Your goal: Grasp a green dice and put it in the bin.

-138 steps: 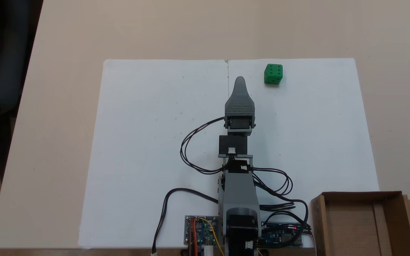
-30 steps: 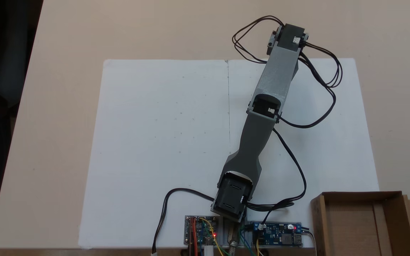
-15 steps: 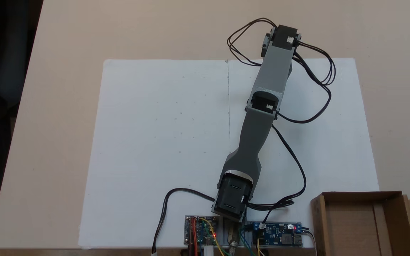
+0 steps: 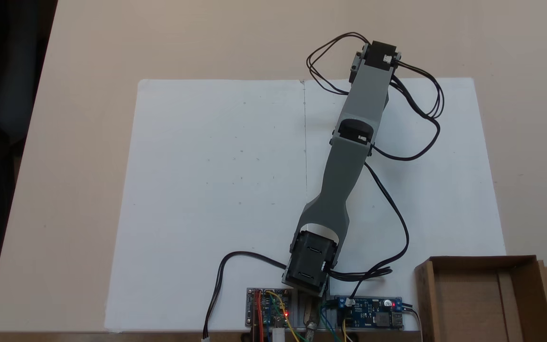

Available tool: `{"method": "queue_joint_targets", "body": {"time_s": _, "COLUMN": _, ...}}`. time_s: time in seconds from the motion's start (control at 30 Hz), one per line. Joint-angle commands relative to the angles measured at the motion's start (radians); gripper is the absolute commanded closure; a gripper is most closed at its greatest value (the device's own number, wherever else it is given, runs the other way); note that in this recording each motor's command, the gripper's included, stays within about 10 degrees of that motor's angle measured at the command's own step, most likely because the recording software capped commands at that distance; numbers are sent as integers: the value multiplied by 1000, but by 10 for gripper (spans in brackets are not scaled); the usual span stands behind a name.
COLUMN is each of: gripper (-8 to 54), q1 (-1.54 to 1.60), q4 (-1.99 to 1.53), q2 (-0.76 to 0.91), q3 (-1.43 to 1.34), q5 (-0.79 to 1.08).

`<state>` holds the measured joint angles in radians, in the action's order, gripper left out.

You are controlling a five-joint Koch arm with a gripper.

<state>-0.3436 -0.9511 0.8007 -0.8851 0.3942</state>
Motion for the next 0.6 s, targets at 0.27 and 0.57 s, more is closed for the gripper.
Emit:
{"method": "queue_joint_targets", "body": {"time_s": 0.27, "gripper": 25, "q1": -26, "q4": 74, "q2": -3, "q3": 81, "q5": 94}}
{"method": "queue_joint_targets", "body": {"time_s": 0.57, "gripper": 58, "q1": -26, "q4": 72, "q2": -23, "q3": 81, "q5": 94}}
